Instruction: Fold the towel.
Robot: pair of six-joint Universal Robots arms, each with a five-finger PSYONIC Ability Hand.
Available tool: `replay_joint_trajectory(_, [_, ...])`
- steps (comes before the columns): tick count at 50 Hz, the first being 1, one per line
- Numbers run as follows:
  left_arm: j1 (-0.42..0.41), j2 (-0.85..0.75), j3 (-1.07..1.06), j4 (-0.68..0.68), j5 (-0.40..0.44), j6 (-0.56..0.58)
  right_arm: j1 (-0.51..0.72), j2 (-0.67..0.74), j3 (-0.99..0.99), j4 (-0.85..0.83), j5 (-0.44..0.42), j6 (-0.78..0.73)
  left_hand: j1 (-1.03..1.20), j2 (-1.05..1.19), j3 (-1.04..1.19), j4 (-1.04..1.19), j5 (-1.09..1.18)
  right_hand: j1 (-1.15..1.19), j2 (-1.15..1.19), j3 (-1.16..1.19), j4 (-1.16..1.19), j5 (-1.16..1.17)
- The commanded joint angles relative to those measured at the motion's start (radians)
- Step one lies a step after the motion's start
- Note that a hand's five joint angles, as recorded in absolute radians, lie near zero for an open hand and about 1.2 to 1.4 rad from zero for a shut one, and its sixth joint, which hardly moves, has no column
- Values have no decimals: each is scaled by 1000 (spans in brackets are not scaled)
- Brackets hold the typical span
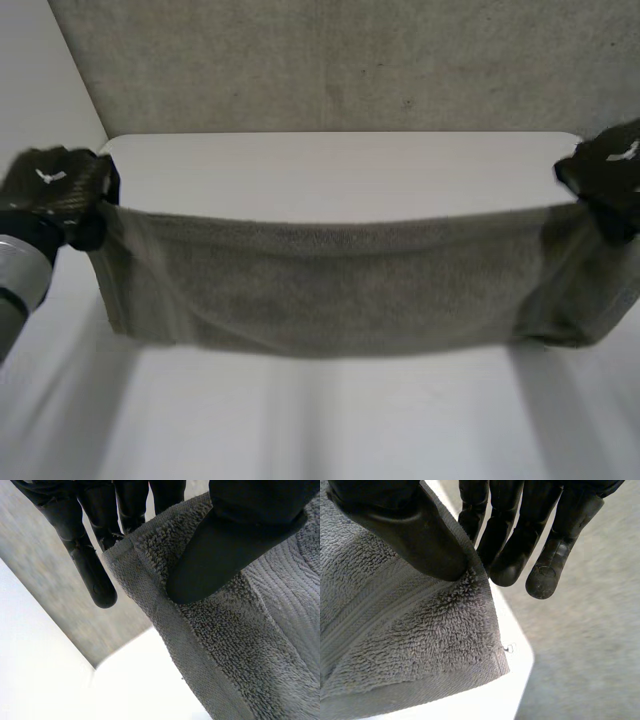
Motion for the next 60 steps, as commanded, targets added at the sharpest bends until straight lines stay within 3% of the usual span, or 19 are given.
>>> replay_joint_trajectory(1, [-6, -214, 134, 9, -7, 6, 12, 234, -78, -14, 18, -74, 204, 178, 179, 178, 193, 61, 71, 58, 59, 54])
replay_joint_trajectory(7, [-47, -396, 475, 3, -34, 28, 47, 383, -338, -20, 84, -93, 204, 178, 179, 178, 193, 61, 71, 58, 59, 54])
replay_joint_trajectory(9, [-52, -415, 575, 6, -53, 23, 93, 430, -585, -70, 172, -53, 204, 178, 179, 178, 193, 61, 71, 58, 59, 54])
replay_joint_trajectory(12, [-55, -421, 758, 12, -102, -4, 105, 426, -748, -193, 215, 47, 204, 178, 179, 178, 193, 61, 71, 58, 59, 54])
replay_joint_trajectory(19, [-49, -364, 923, 1, -177, -179, 104, 334, -769, -262, 159, 200, 204, 178, 179, 178, 193, 61, 71, 58, 59, 54])
replay_joint_trajectory(21, [-44, -325, 879, -13, -172, -247, 106, 332, -752, -224, 131, 195, 204, 178, 179, 178, 193, 61, 71, 58, 59, 54])
replay_joint_trajectory(28, [-38, -280, 641, -23, -143, -253, 106, 329, -579, -5, 70, 169, 204, 178, 179, 178, 193, 61, 71, 58, 59, 54])
replay_joint_trajectory(34, [0, -269, 357, 0, -68, -247, 104, 315, -402, -6, 41, 155, 204, 178, 179, 178, 193, 61, 71, 58, 59, 54])
replay_joint_trajectory(39, [43, -272, 185, 52, -24, -221, 99, 308, -170, -32, -56, 122, 204, 178, 179, 178, 193, 61, 71, 58, 59, 54])
replay_joint_trajectory(47, [106, -254, -13, 67, 31, -103, 47, 263, 36, -8, -59, -21, 204, 178, 179, 178, 193, 61, 71, 58, 59, 54])
replay_joint_trajectory(50, [131, -153, -71, 38, 54, -40, 38, 222, 53, 8, -56, -55, 204, 178, 179, 178, 193, 61, 71, 58, 59, 54])
replay_joint_trajectory(55, [192, 35, -137, -25, 132, -9, -19, 15, 49, 118, -65, -108, 204, 178, 179, 178, 193, 61, 71, 58, 59, 54])
replay_joint_trajectory(60, [238, 154, -146, -52, 220, -9, -23, -39, 4, 175, -74, -110, 204, 178, 179, 178, 193, 61, 71, 58, 59, 54])
